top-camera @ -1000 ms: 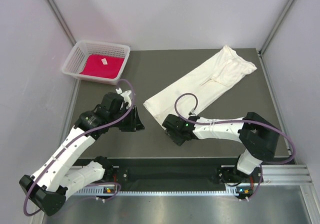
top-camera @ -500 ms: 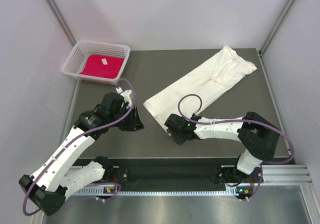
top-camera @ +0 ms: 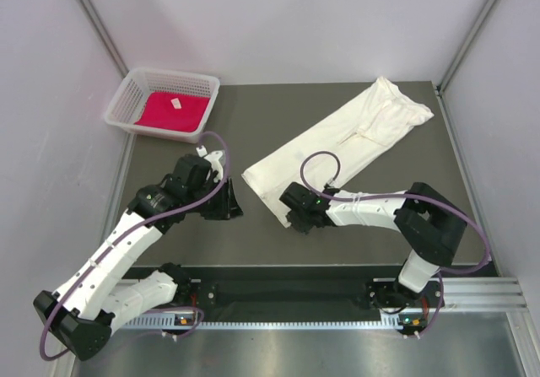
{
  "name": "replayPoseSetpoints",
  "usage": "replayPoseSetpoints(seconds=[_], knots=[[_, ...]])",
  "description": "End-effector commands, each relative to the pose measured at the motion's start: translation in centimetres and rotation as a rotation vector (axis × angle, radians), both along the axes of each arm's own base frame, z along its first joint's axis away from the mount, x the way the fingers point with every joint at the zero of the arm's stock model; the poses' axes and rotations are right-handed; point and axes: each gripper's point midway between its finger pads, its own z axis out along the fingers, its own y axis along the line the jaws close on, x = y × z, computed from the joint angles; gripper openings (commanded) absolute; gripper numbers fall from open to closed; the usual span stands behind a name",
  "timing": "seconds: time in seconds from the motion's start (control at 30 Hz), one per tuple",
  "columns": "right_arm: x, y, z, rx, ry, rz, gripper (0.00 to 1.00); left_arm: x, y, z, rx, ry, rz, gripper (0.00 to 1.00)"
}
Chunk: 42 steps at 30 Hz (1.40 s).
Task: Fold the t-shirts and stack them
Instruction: Fold the tshirt
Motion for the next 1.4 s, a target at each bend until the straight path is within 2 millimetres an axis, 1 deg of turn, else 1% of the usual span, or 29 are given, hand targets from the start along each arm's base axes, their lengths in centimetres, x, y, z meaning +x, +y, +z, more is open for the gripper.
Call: replayPoseSetpoints(seconds=[0.0, 0.07, 0.1, 0.13, 0.27, 0.33, 0.37, 0.4, 0.43, 0.47, 0.5, 0.53, 0.6, 0.67, 0.7, 0.77, 0.87, 0.9, 0.93, 0.97, 1.0, 1.03, 1.07, 1.1, 1.13, 1.2, 1.3, 1.33, 1.37], knots=[[-0.4, -0.9, -1.4, -0.068, 0.027, 0.044, 0.16, 0.7, 0.1, 0.8, -0.005, -0.043, 0.007, 0.38], [-0.7, -1.3, -1.6, -0.075, 0.034, 0.053, 0.13, 0.8, -0.1, 0.8, -0.013, -0.04, 0.008, 0.38], [-0.7, -1.4, -1.7, -0.075, 0.034, 0.056, 0.05, 0.8, -0.1, 0.7, -0.016, -0.038, 0.012, 0.38], [-0.9, -1.4, -1.6, -0.074, 0.035, 0.061, 0.01, 0.9, -0.1, 0.7, -0.018, -0.038, 0.013, 0.38], [-2.0, -2.6, -1.8, -0.106, 0.067, 0.113, 0.0, 1.1, -0.4, 0.5, -0.03, -0.033, 0.004, 0.38], [-2.9, -3.5, -1.6, -0.125, 0.079, 0.155, 0.0, 1.1, -0.8, 0.5, -0.044, -0.038, -0.019, 0.42], [-3.8, -4.6, -2.1, -0.162, 0.098, 0.191, 0.0, 1.2, -1.0, 0.3, -0.045, -0.033, -0.025, 0.44], [-4.2, -5.1, -2.1, -0.169, 0.099, 0.209, 0.0, 1.2, -1.1, 0.3, -0.05, -0.032, -0.038, 0.46], [-4.5, -5.5, -1.4, -0.162, 0.088, 0.228, 0.0, 1.4, -1.3, 0.1, -0.053, -0.035, -0.044, 0.49], [-5.5, -7.0, -1.9, -0.207, 0.105, 0.268, 0.0, 1.6, -1.5, -0.3, -0.048, -0.025, -0.049, 0.5], [-5.7, -7.3, -1.1, -0.199, 0.084, 0.29, 0.0, 1.7, -1.6, -0.5, -0.05, -0.02, -0.062, 0.51], [-6.7, -9.2, -1.4, -0.256, 0.106, 0.323, 0.0, 2.0, -1.9, -1.1, -0.043, -0.002, -0.067, 0.51], [-7.3, -10.4, -0.5, -0.265, 0.084, 0.356, 0.0, 2.3, -2.3, -1.6, -0.052, 0.019, -0.083, 0.51], [-8.3, -11.9, -0.6, -0.302, 0.08, 0.427, 0.01, 3.0, -3.2, -2.2, -0.069, 0.034, -0.104, 0.52], [-8.3, -12.1, 0.2, -0.291, 0.055, 0.443, 0.01, 3.3, -3.6, -2.4, -0.081, 0.037, -0.115, 0.52], [-8.6, -13.0, 0.7, -0.313, 0.044, 0.472, 0.03, 3.9, -4.8, -3.5, -0.101, 0.07, -0.158, 0.52], [-8.9, -14.0, 1.6, -0.332, 0.029, 0.493, 0.08, 4.3, -6.6, -5.6, -0.132, 0.148, -0.236, 0.51], [-8.9, -14.0, 1.9, -0.317, 0.015, 0.495, 0.12, 4.5, -7.1, -6.1, -0.143, 0.168, -0.251, 0.51], [-9.1, -13.9, 1.9, -0.301, 0.012, 0.5, 0.17, 4.8, -7.8, -7.4, -0.143, 0.22, -0.268, 0.5], [-9.2, -13.9, 1.8, -0.294, 0.012, 0.516, 0.22, 5.1, -8.0, -8.1, -0.133, 0.231, -0.279, 0.49], [-9.1, -13.7, 1.9, -0.278, 0.004, 0.521, 0.33, 5.6, -8.0, -8.8, -0.118, 0.235, -0.285, 0.49], [-9.1, -13.8, 1.9, -0.268, 0.014, 0.526, 0.4, 6.2, -8.2, -9.5, -0.097, 0.242, -0.283, 0.49], [-8.6, -14.1, 2.1, -0.272, 0.012, 0.528, 0.45, 6.9, -7.9, -10.1, -0.064, 0.228, -0.277, 0.49], [-8.3, -14.3, 2.2, -0.267, 0.009, 0.528, 0.54, 7.3, -7.8, -10.6, -0.042, 0.225, -0.272, 0.49], [-8.1, -14.4, 2.4, -0.257, 0.017, 0.535, 0.57, 7.9, -7.9, -10.9, -0.027, 0.227, -0.269, 0.49], [-6.6, -15.3, 3.3, -0.252, 0.002, 0.527, 0.62, 8.7, -7.9, -11.6, -0.001, 0.225, -0.263, 0.49], [-3.8, -16.7, 5.0, -0.256, -0.052, 0.53, 0.65, 9.5, -8.1, -12.4, 0.022, 0.238, -0.256, 0.49], [-2.7, -16.9, 6.1, -0.27, -0.089, 0.559, 0.66, 9.7, -8.0, -12.7, 0.031, 0.242, -0.252, 0.49], [-1.5, -17.9, 6.6, -0.275, -0.097, 0.53, 0.66, 9.8, -8.0, -12.9, 0.039, 0.245, -0.25, 0.49]])
